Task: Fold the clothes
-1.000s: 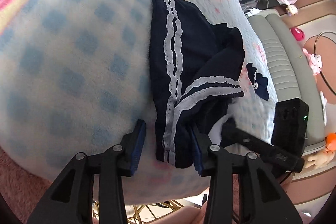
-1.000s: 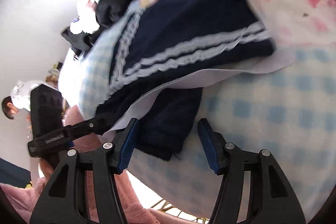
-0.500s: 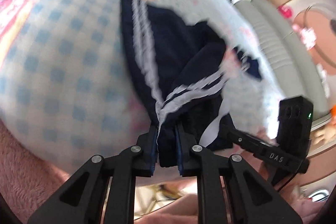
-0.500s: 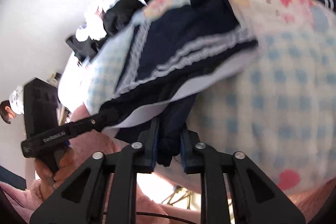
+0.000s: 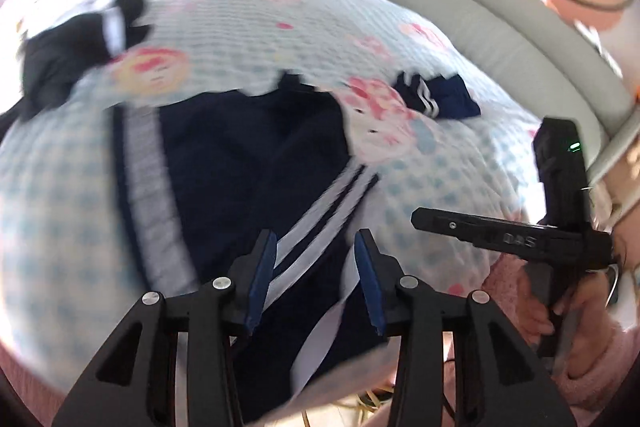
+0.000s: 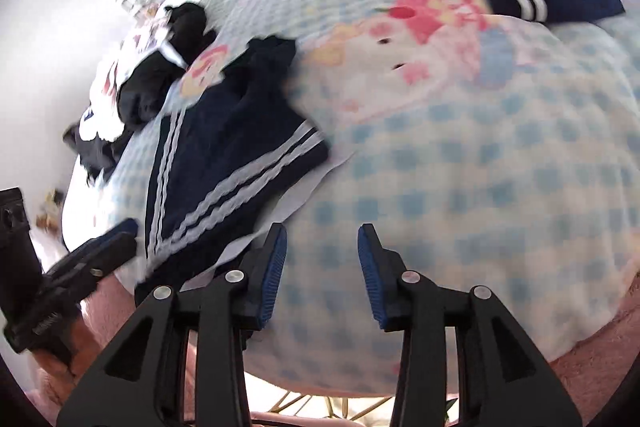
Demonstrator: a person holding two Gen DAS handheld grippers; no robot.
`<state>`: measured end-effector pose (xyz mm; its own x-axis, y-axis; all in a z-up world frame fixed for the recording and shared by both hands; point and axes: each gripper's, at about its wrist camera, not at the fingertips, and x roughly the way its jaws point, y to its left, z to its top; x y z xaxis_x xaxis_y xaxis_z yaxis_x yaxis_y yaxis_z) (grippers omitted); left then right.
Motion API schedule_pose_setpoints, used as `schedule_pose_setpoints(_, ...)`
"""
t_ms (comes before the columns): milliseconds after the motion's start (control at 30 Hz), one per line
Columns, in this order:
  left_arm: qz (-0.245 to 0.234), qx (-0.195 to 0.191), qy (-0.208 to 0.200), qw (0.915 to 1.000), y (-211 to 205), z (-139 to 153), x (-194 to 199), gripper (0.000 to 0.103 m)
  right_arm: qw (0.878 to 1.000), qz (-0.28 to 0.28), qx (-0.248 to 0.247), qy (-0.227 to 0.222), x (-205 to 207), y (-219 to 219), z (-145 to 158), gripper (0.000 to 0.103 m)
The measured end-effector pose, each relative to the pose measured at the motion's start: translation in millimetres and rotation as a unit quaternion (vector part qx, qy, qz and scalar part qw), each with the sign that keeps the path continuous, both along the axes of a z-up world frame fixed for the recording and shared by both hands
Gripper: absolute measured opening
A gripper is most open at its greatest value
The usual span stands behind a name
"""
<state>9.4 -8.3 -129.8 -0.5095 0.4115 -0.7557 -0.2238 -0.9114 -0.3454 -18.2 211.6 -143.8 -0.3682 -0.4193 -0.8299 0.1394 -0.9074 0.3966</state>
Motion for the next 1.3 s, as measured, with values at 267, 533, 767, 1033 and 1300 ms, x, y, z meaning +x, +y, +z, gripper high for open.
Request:
schedule_pose_setpoints(267, -0.047, -0.082, -0.04, 0.9947, 61.1, -30.2, -47.9, 0.037, 0.999, 0.018, 0.029, -0.008, -20.8, 0.4, -2.3, 0.039)
schedule_pose_setpoints(533, 0.061, 0.036, 0.006, 0.9975, -25.2, 8.2, -48.6, 0.006, 0.998, 0.035, 0.044, 0.022, -68.6, -20.7, 8.4, 0.043)
schedule_pose_setpoints(767, 0.163, 0.007, 0.004, 0.9866, -102.6, 2.2, -56.1, 0.007, 0.997, 0.056, 0.055, 0.022, -93.9, -51.2, 0.1, 0.043)
schedule_pose_setpoints(1033, 0.143, 0.024, -0.029, 0.989, -118.6, -19.5, -73.2, 0.042, 0.996, 0.032, 0.077, 0.041, -140.5, -64.1, -12.0, 0.043)
schedule_pose_setpoints(1300, 0.143, -0.003, -0.027, 0.9894, -106.0, -35.7, -101.4, 0.038, 0.997, 0.043, 0.063, 0.021, -153.0, -64.7, -21.2, 0.044)
